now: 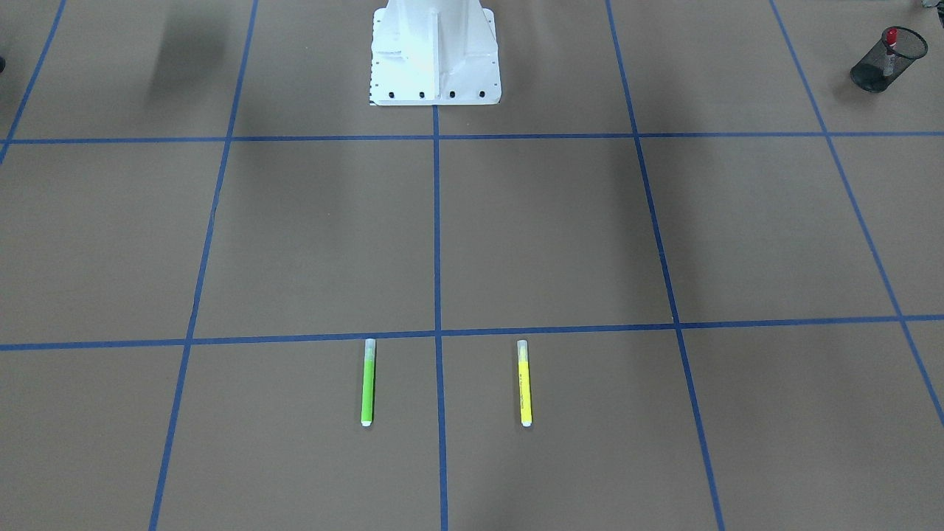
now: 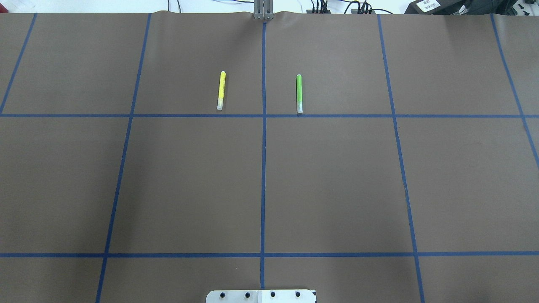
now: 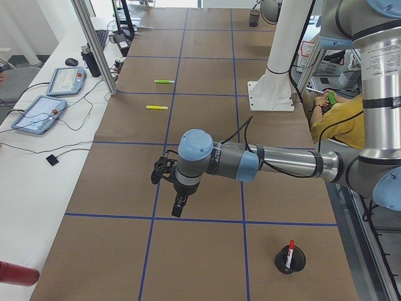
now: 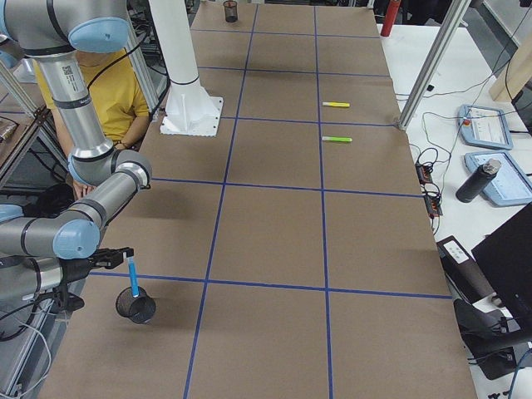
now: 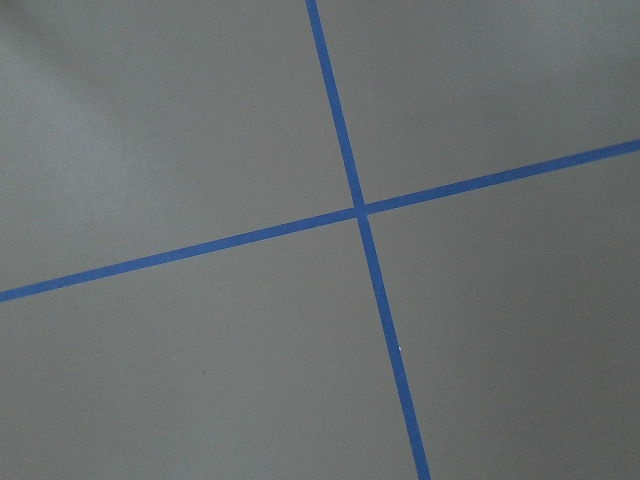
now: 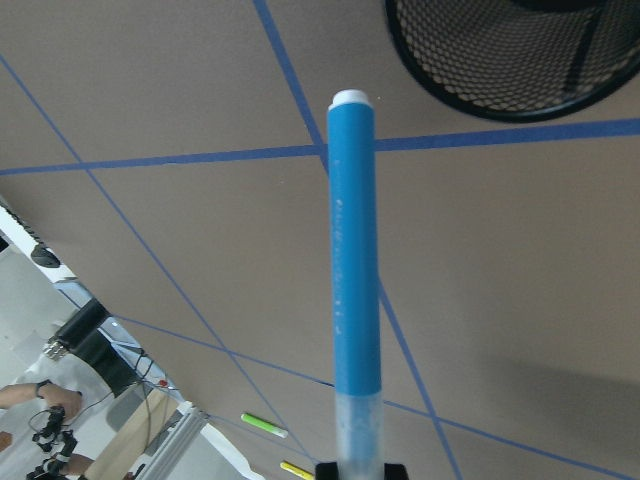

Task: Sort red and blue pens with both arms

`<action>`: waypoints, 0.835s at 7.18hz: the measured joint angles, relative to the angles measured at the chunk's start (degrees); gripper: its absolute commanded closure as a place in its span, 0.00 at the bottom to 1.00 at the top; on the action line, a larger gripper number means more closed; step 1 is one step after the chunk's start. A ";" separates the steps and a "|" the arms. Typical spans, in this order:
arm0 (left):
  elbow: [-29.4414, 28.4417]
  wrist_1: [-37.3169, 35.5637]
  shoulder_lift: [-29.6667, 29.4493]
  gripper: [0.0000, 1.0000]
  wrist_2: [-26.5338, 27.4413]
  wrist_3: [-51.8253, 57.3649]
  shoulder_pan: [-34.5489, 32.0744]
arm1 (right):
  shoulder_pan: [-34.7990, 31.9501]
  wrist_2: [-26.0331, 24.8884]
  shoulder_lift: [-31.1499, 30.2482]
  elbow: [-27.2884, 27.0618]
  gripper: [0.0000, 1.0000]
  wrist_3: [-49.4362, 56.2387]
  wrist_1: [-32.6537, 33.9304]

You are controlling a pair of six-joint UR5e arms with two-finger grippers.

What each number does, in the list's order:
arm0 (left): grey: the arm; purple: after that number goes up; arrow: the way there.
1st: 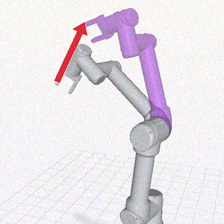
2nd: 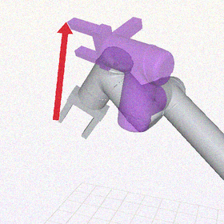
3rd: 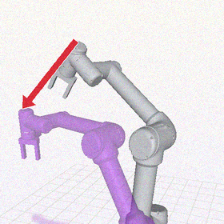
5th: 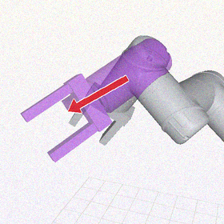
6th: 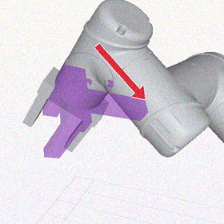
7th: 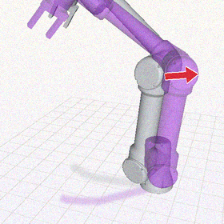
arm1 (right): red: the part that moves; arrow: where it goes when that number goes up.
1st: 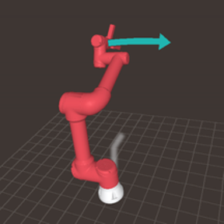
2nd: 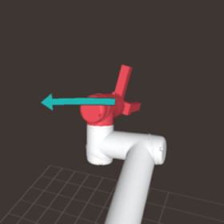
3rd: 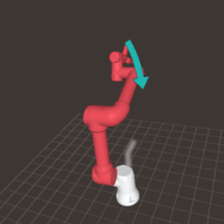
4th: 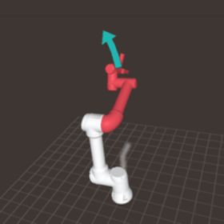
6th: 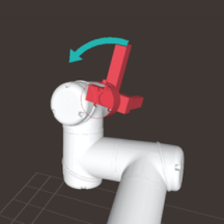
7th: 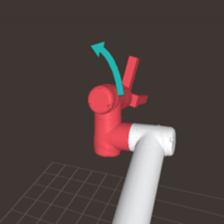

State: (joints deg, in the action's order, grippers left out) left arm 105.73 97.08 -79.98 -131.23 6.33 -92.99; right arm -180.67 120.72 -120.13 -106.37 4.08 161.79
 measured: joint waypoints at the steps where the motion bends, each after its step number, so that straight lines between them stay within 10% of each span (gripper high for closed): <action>1: 0.00 0.05 0.00 0.00 0.01 0.00 0.00 | -1.48 -3.26 0.34 0.00 1.00 -0.15 -0.72; 6: 0.00 0.43 0.00 0.00 0.01 -0.02 0.00 | -5.18 -6.53 0.46 2.53 1.00 -0.61 -7.21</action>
State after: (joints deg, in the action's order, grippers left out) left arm 105.73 97.51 -79.98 -131.22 6.31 -92.99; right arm -185.85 114.19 -119.67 -103.84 3.46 154.58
